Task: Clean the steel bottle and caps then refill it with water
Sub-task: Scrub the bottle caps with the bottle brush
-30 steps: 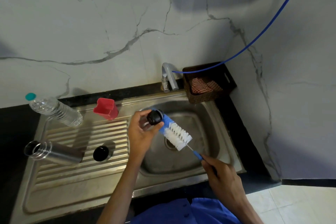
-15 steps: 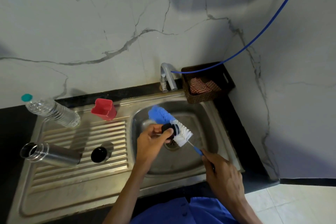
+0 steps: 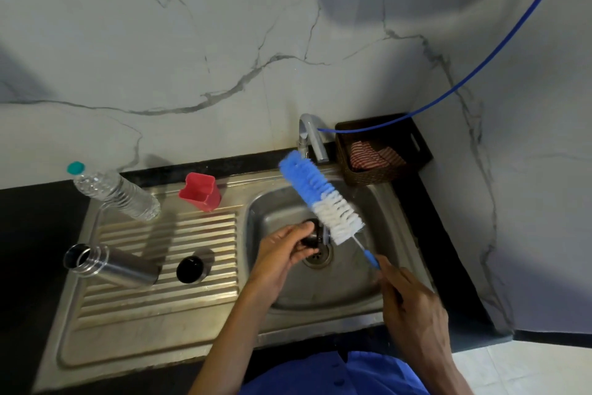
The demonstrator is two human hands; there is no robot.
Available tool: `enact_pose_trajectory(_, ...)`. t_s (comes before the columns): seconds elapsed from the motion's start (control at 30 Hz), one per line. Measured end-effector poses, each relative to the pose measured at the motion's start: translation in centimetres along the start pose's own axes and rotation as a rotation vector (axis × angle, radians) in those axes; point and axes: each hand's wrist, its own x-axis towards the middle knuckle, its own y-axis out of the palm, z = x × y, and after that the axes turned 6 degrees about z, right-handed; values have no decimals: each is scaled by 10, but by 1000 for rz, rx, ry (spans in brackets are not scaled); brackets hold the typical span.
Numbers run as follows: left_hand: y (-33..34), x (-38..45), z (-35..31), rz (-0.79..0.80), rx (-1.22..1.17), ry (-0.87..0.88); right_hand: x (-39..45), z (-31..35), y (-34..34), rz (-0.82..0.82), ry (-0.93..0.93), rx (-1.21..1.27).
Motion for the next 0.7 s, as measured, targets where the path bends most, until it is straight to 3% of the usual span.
enact_pose_trajectory(0.07,10,-7,7,55,88,42,4,2,2,-24,33,-5)
enact_pose_trajectory(0.13,16,-7,11,-6,117,87,5,3,1,-42,21,-6)
enact_pose_trajectory(0.3,4,12,-10,-260,-208,227,-6,5,1,-16,-70,49)
enact_pose_trajectory(0.5,44,-13,18,-21,-113,92,10,6,-4,-73,-47,109)
enact_pose_trajectory(0.6,43,-7,13,-45,-227,109,6,5,-4,-31,-48,78)
enact_pose_trajectory(0.7,29,5,-7,-128,-286,258,0,-2,2,0,-15,134)
